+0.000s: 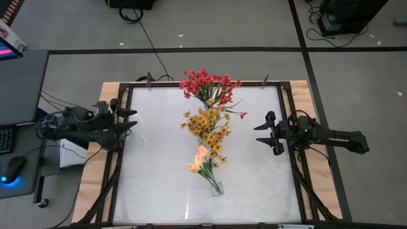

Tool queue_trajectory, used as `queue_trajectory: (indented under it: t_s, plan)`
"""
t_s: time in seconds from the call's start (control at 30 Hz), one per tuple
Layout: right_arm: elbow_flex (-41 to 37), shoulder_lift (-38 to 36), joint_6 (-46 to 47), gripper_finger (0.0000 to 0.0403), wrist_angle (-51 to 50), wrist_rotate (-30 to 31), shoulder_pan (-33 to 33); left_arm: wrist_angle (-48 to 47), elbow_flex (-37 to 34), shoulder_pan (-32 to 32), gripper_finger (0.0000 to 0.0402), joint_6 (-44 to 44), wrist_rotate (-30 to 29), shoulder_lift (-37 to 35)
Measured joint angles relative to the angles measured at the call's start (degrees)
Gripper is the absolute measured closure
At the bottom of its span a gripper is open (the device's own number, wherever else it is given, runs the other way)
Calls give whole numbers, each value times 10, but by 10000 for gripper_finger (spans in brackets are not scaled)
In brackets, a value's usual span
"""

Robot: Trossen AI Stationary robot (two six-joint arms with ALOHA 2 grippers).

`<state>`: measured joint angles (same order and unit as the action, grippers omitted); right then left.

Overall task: Sort flowers into vase by color
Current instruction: Return to Home Position

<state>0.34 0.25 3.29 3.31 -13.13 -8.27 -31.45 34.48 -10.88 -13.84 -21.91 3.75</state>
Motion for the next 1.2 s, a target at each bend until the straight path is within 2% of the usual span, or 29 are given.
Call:
queue_trajectory:
  t_s: [0.2, 0.4, 0.5, 0.87, 1.2]
  plan:
    - [0, 0, 0, 173, 0, 0, 0, 124, -108, 18, 152, 0, 0, -36]
    - [0, 0, 0, 173, 0, 0, 0, 246, -208, 33, 152, 0, 0, -35]
    - [0, 0, 0, 173, 0, 0, 0, 276, -248, 46, 152, 0, 0, -35]
    - [0, 0, 0, 173, 0, 0, 0, 320, -313, 85, 152, 0, 0, -35]
    - [0, 0, 0, 173, 0, 0, 0, 351, -340, 92, 152, 0, 1, -35]
